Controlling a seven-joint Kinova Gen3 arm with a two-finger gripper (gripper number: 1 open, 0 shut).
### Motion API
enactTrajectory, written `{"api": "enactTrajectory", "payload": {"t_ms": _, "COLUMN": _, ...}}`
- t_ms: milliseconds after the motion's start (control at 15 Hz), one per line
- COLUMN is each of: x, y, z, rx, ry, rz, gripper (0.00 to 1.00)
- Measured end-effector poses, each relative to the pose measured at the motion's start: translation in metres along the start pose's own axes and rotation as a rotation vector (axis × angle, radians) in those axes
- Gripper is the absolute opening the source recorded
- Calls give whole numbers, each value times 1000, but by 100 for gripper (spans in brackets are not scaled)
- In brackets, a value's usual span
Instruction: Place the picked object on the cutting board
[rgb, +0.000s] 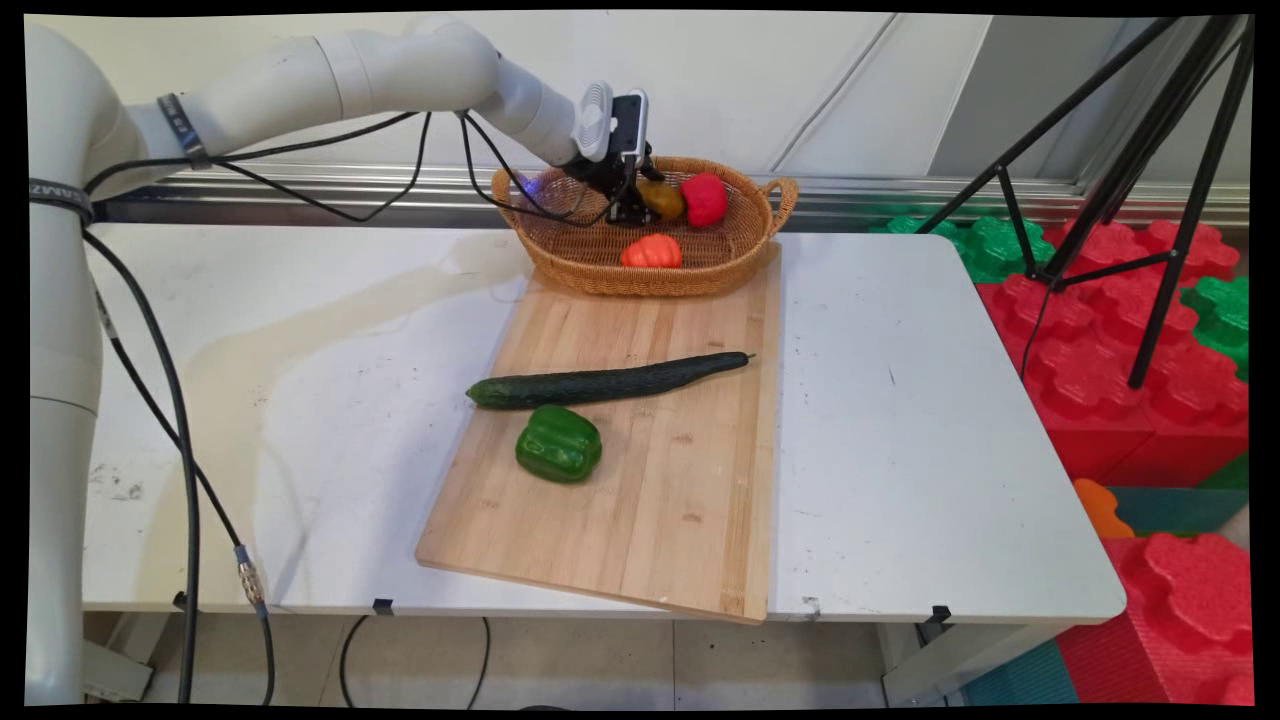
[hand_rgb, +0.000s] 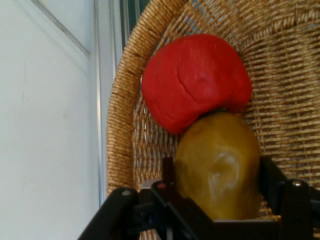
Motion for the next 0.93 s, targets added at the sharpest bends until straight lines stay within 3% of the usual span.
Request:
{"api": "enactTrajectory", "payload": {"t_ms": 467, "x": 2, "y": 1, "z": -44, "rx": 9, "ry": 21, "rz": -34, "gripper": 0}}
{"api": "enactTrajectory", "payload": {"t_ms": 933, "x": 5, "y": 8, "z": -118, "rx": -9, "ry": 67, "rz": -81, "gripper": 0}}
